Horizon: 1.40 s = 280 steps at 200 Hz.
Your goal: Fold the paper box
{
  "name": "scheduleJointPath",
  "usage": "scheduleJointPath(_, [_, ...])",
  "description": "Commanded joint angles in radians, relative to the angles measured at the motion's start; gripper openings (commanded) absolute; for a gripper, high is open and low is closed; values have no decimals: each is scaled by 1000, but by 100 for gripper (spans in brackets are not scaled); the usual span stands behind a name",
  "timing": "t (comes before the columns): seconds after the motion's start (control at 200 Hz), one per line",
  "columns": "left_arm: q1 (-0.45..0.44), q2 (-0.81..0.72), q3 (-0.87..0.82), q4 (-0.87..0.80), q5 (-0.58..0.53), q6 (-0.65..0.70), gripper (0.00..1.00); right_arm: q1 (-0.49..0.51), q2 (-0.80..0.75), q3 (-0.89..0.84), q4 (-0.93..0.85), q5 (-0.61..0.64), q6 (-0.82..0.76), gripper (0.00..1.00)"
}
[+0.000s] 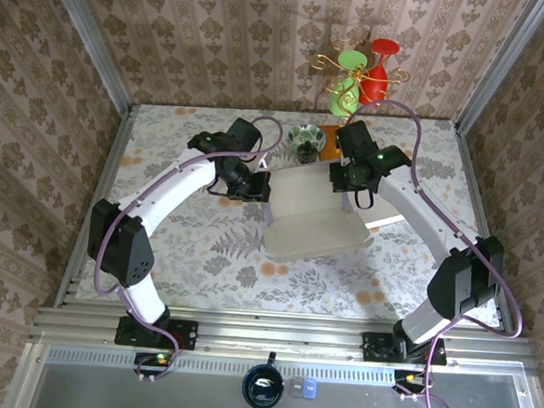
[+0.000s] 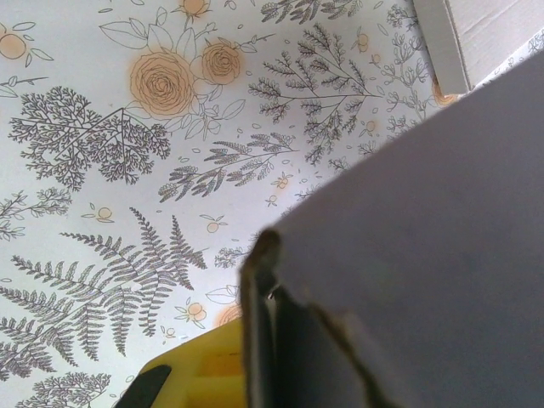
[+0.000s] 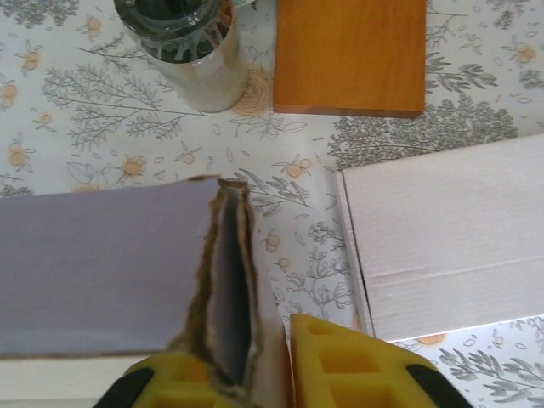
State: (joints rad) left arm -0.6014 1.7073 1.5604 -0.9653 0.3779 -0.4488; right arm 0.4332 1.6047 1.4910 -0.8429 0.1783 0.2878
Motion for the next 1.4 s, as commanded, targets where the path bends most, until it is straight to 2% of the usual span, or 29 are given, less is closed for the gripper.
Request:
scheduleJointPath(0.0, [8,11,21,-26,15,-9,0,14,16,24,-57,195,5,13])
scheduleJointPath(0.145, [9,14,21,-29,12,-9,0,33,44,47,-100,321,12,15])
scheduleJointPath(0.245, [9,14,21,-31,13,-7,0,33,51,43,-108,351,11,19])
scheduleJointPath(0.4, [9,15,21,-31,13,-7,0,36,57,48,-114,374,4,17])
scheduleJointPath(0.5, [9,20,27,-32,13,-6,0,47,64,59,-123,403,7,13])
scheduleJointPath(0.645, [10,25,33,-34,13,-8,0,59,66,66,-120,416,16,0])
scheduleJointPath(0.8, [9,27,29,-35,3,-9,0,88,68,72,-117,436,18,0])
scheduleJointPath(1.065, [10,27,-26,8,-79,-22,0,144,47,42,-100,415,147,0])
scheduleJointPath(1.1, [9,28,-44,23,-99,-26,3,149,49,36,-100,405,185,0])
scheduleJointPath(1.245, [11,44,-136,125,-152,-38,10,205,77,7,-110,423,307,0])
scheduleJointPath(1.395, [20,58,-254,266,-159,-83,11,243,110,-23,-106,449,384,0])
